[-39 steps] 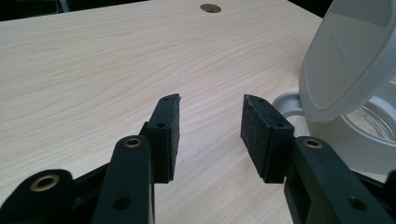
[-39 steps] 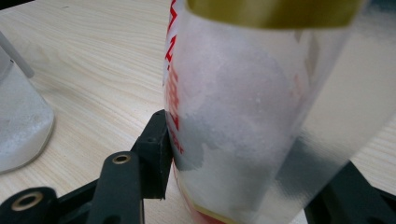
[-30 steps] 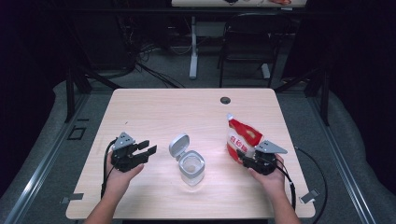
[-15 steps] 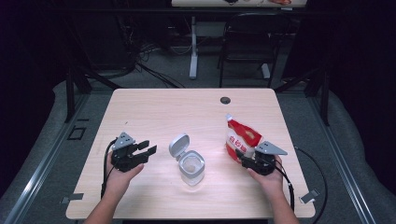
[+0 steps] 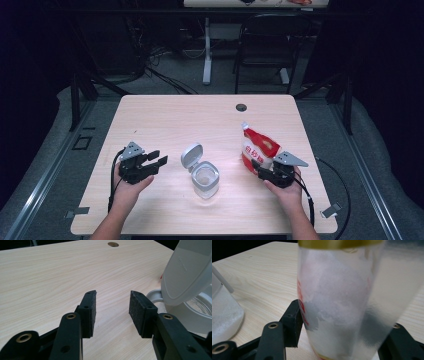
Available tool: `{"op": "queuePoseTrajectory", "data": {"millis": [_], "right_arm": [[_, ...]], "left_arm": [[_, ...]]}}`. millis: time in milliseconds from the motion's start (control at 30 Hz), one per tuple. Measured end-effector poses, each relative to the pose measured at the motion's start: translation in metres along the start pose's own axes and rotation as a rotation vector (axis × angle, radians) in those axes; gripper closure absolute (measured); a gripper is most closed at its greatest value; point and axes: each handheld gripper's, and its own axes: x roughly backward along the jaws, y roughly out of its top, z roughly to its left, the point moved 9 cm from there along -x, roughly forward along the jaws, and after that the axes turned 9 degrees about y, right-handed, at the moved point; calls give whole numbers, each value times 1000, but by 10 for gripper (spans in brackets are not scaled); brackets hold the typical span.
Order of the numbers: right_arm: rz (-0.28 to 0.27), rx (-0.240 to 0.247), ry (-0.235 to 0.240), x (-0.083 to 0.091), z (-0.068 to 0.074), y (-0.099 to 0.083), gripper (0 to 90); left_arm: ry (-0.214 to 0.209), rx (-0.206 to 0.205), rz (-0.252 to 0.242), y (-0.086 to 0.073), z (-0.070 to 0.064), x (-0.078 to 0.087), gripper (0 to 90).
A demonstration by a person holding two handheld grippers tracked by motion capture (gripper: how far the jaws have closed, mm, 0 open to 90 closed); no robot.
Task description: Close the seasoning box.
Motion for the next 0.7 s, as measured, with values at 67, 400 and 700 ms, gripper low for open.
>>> {"op": "queuePoseTrajectory", "data": {"millis": [67, 400, 700], "right_arm": [[-3, 4, -5, 0, 0, 0, 448], [-2, 15, -9, -2, -1, 2, 478], [30, 30, -28, -2, 1, 3, 503]], "left_arm": [[1, -2, 1, 0, 0, 0, 578], [2, -4, 3, -1, -1, -1, 578], [1, 1, 0, 0, -1, -1, 578]]}}
